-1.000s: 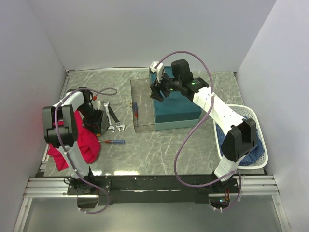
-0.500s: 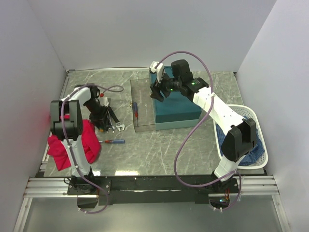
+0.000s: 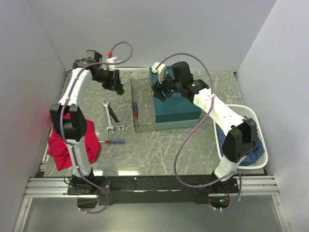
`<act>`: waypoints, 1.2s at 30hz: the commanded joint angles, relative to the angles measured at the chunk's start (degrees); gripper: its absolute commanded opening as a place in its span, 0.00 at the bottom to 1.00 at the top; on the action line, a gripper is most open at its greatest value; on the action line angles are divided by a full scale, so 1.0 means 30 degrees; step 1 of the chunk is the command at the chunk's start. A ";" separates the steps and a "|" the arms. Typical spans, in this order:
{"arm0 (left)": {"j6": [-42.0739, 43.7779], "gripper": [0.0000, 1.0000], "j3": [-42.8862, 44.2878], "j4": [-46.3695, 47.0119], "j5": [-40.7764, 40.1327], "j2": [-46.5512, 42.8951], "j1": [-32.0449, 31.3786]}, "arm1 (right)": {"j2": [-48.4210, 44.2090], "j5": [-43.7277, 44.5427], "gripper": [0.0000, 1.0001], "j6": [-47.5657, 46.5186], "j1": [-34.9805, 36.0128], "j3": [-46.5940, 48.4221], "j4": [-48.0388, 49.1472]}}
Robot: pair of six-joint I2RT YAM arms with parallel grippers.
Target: Sort the tools into containers
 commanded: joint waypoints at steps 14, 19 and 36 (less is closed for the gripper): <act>-0.2486 0.66 0.1677 0.1286 0.3207 0.3477 -0.2844 | -0.2675 0.1707 0.70 -0.0122 -0.1072 -0.1367 0.1108; -0.1172 0.84 0.2353 0.0498 0.3151 0.2101 -0.2699 | -0.2440 0.1502 0.70 -0.0063 -0.1072 -0.1192 0.1109; 1.9804 0.74 -1.6835 0.0846 -0.1859 -1.1760 -0.0206 | -0.2176 0.0975 0.70 -0.0209 -0.1277 -0.1660 0.0816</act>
